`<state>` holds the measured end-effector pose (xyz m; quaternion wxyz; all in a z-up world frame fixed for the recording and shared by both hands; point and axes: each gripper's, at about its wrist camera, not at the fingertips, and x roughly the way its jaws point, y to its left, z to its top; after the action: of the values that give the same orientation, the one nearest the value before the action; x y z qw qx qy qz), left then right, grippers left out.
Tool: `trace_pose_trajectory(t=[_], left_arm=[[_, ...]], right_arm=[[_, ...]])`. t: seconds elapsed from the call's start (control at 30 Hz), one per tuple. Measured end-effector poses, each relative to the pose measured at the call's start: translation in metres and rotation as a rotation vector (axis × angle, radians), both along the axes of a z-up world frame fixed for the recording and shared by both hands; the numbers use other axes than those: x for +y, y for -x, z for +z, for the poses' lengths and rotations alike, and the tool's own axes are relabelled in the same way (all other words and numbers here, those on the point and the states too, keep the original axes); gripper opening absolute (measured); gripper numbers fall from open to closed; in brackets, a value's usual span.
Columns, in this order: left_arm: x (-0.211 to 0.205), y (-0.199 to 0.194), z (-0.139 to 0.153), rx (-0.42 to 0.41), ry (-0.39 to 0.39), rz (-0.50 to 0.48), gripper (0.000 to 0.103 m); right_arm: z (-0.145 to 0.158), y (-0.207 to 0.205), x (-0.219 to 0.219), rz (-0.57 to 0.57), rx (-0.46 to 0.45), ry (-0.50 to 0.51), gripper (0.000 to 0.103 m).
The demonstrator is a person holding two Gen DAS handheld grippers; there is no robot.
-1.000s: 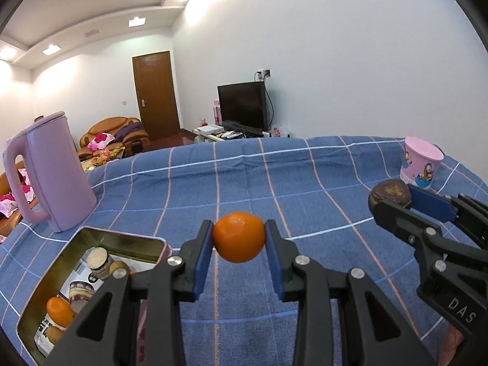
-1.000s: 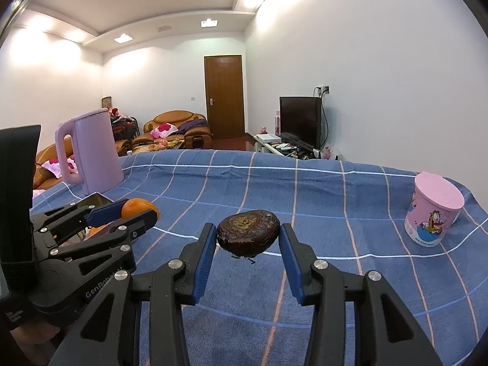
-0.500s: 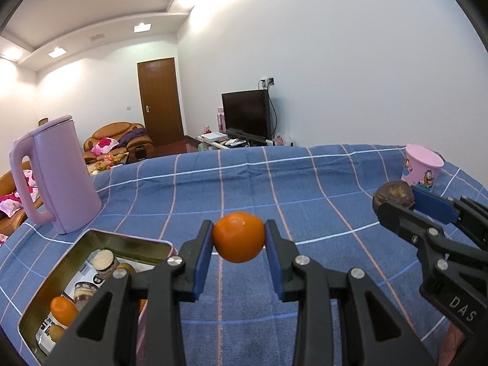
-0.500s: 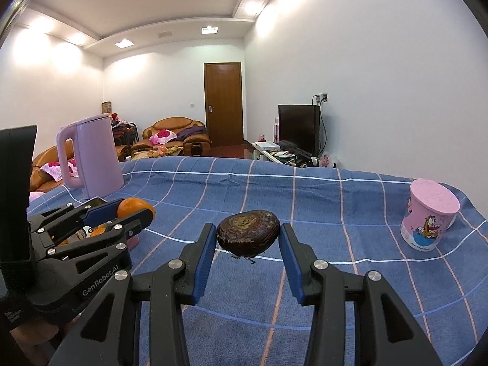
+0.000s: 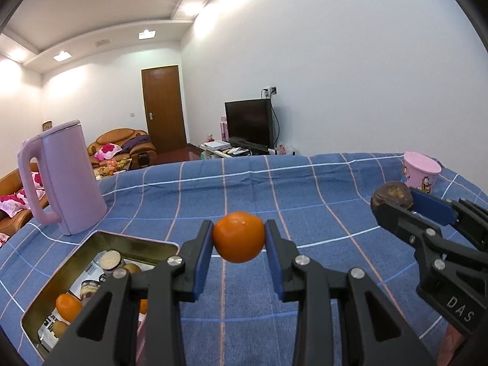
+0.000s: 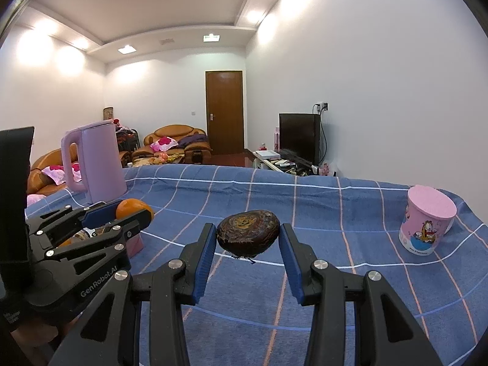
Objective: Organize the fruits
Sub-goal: 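Lift both held fruits and carry them over the tin box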
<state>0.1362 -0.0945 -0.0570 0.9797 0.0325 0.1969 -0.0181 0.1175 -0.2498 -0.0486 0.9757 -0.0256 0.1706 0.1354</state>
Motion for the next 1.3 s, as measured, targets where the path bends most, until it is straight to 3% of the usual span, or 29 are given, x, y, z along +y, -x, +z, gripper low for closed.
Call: trace_pose_trajectory(t=[0.63,1.3], left_arm=[[0.018,0.014,-0.003,0.062,0.027,-0.015,0.035],[0.067,0.048,0.013,0.035,0.026,0.053,0.035]], right_arm=[[-0.002,0.002,0.01,0.037,0.025,-0.02,0.045],[-0.002,0.014,0.071,0.164,0.042,-0.016,0.045]])
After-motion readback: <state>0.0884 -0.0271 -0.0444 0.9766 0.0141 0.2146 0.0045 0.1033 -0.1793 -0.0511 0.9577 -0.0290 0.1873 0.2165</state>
